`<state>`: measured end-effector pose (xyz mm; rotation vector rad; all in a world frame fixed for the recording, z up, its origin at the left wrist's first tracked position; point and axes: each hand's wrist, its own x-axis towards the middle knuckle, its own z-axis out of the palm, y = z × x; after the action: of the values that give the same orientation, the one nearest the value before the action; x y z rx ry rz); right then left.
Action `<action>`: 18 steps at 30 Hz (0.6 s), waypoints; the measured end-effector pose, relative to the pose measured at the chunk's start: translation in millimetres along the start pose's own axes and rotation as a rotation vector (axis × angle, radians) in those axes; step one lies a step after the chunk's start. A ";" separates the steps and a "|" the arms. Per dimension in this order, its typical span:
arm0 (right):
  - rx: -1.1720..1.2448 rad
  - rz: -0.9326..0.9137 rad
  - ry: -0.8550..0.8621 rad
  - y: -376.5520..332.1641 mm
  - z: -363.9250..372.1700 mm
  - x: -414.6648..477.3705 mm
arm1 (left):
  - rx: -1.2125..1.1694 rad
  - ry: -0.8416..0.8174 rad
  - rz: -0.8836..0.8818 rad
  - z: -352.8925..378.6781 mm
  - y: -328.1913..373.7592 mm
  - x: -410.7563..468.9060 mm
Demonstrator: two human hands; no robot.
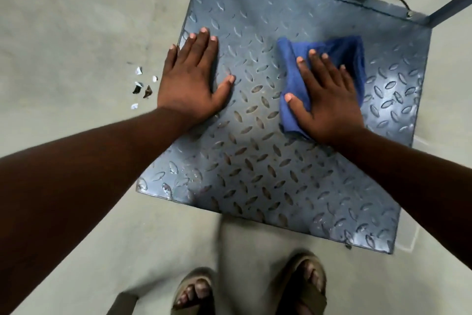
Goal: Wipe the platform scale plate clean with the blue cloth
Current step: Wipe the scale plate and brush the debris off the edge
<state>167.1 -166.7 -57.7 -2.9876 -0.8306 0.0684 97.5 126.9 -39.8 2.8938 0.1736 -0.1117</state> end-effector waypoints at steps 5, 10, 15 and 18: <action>0.012 0.022 -0.048 -4.6 -3.7 1.1 | -0.004 -0.137 0.062 -8.9 -22.0 -61.1; 0.021 0.035 -0.161 -61.2 -15.3 -8.7 | -0.051 -0.250 0.098 -13.9 -34.7 -75.2; 0.014 -0.487 -0.234 -96.7 -12.3 -68.4 | -0.008 -0.343 0.233 -12.6 -51.0 -108.5; 0.026 -0.424 -0.194 -51.3 -15.0 -42.2 | -0.005 -0.371 0.237 -13.9 -58.0 -133.5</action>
<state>105.3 -145.0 -38.8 -2.7400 -1.4490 0.3536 -41.1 171.7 -27.8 2.7992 -0.2330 -0.5944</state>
